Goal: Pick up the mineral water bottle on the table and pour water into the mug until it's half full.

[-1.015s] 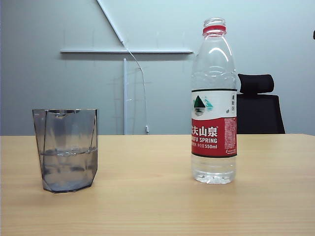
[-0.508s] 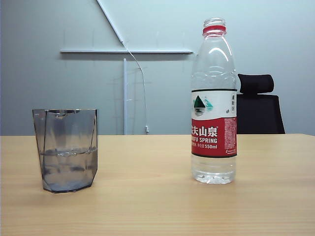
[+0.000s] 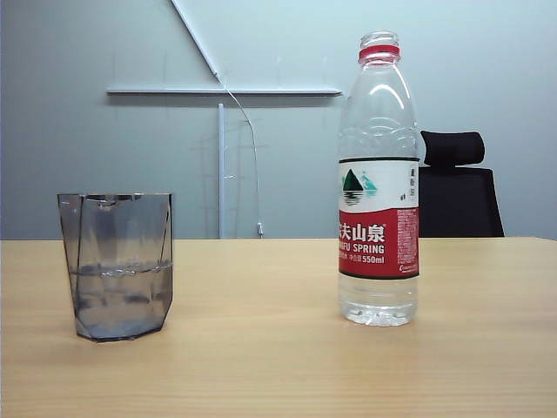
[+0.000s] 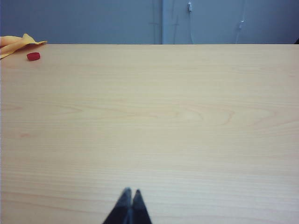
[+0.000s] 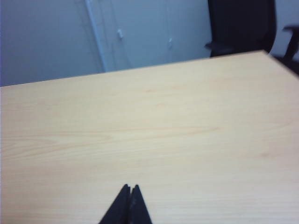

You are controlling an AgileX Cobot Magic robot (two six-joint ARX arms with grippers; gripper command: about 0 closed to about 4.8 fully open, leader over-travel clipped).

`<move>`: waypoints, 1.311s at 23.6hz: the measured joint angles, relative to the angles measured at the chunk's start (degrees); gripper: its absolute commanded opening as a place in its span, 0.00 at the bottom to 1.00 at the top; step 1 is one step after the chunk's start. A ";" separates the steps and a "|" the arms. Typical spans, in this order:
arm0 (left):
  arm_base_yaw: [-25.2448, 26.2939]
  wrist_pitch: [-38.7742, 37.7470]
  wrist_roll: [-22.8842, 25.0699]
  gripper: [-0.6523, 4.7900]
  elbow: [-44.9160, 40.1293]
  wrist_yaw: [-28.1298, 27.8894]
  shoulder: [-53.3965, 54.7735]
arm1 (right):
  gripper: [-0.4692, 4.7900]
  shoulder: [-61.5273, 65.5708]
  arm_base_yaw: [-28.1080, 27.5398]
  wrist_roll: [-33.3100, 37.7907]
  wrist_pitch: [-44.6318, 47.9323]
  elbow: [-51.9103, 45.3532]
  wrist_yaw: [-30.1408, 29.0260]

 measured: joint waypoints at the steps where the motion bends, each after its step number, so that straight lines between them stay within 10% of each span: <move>1: 0.00 0.00 0.00 0.12 0.00 -0.02 0.00 | 0.08 -0.79 -0.42 -0.94 0.00 -0.26 -0.02; 31: 0.00 0.00 0.00 0.12 0.00 0.00 0.00 | 0.08 -2.54 -3.34 -8.55 1.60 -0.28 -0.13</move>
